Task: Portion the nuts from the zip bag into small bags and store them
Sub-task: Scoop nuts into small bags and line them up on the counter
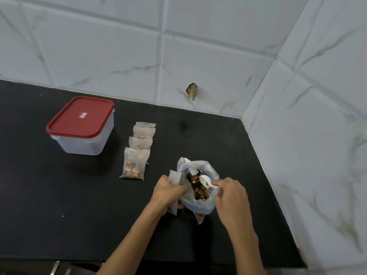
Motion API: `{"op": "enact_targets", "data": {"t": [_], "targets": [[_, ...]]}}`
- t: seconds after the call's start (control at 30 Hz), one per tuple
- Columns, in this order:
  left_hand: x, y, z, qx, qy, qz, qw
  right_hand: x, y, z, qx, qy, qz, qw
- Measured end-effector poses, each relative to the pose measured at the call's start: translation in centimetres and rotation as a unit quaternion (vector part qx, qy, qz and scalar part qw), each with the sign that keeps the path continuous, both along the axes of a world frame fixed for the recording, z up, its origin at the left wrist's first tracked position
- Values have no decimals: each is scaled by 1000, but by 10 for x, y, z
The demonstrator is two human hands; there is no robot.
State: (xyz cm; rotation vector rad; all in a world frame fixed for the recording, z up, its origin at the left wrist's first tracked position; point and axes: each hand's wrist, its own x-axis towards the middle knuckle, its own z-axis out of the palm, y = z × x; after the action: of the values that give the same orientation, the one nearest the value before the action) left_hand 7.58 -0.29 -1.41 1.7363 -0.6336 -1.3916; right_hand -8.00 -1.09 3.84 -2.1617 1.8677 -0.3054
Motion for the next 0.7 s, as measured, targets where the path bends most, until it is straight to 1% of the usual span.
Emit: {"op": "enact_targets", "data": {"t": [0.07, 0.13, 0.23, 0.33, 0.43, 0.57, 0.63, 0.7], "targets": [[-6, 0, 0, -15, 3, 9, 1000, 7, 0, 1, -22, -2, 4, 1000], [-13, 0, -4, -21, -10, 9, 1000, 14, -2, 1, -23, 15, -3, 1000], [-22, 2, -4, -17, -16, 11, 1000, 19, -7, -3, 8, 40, -33, 999], [-25, -1, -13, -14, 12, 32, 999, 9, -11, -8, 54, 45, -56, 996], [-29, -2, -14, -12, 63, 54, 996, 1, -12, -9, 92, 31, -64, 993], [-36, -2, -11, 5, 113, 51, 992, -1, -16, -13, 89, 13, -91, 992], [-36, -3, -9, 6, 131, 43, 990, -4, -21, -15, 84, -18, -103, 991], [-37, -4, -7, -2, 161, 38, 986, -9, -27, -16, 100, -65, -115, 986]]}}
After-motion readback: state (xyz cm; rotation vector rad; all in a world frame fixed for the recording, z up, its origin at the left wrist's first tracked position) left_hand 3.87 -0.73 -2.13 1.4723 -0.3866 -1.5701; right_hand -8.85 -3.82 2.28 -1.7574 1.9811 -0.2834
